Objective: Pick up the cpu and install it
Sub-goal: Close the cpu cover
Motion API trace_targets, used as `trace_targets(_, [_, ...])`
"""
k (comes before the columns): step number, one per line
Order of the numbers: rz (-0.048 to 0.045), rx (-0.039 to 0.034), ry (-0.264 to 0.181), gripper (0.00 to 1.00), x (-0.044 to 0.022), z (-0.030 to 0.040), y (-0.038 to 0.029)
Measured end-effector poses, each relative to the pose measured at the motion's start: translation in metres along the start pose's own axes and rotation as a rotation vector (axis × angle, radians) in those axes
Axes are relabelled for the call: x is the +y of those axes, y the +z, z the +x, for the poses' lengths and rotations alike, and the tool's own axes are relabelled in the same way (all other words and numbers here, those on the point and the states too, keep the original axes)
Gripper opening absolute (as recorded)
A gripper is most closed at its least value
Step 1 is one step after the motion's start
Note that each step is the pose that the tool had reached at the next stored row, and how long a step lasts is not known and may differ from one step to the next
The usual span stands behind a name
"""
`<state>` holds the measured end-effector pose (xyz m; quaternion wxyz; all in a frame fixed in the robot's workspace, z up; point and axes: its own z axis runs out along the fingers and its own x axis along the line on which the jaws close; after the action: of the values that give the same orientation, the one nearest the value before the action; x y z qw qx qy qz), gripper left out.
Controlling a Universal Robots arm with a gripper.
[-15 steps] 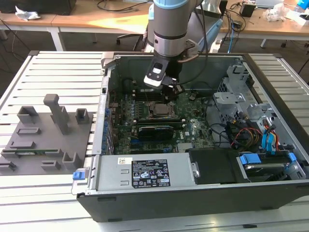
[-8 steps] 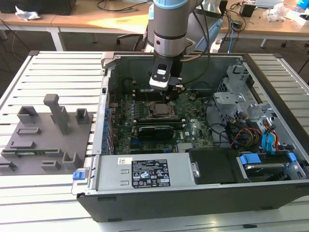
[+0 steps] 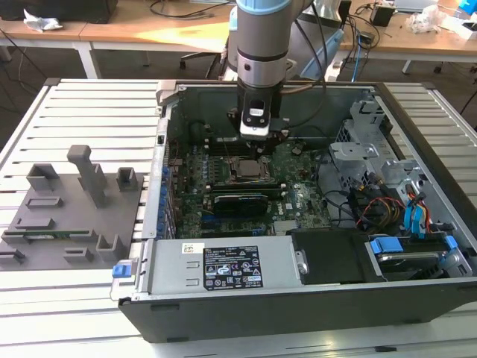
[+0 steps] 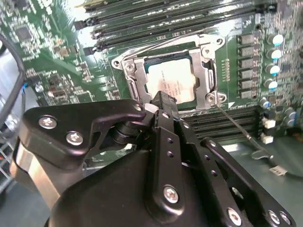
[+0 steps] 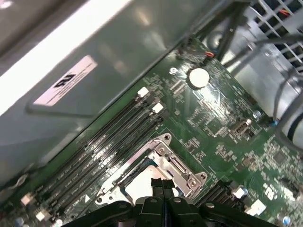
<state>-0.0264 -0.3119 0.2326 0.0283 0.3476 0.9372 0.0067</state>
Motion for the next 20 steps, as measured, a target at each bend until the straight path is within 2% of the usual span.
trace_targets(9, [-0.006, 0.0032, -0.184, 0.11, 0.0, 0.0, 0.0004])
trace_targets(12, [-0.0095, 0.0052, -0.292, 0.11, 0.0, 0.0, 0.0008])
trace_targets(18, [-0.0149, 0.0084, -0.442, 0.11, -0.0001, 0.0001, 0.0015])
trace_targets(20, [-0.0178, 0.01, -0.508, 0.11, -0.0001, 0.0001, 0.0021])
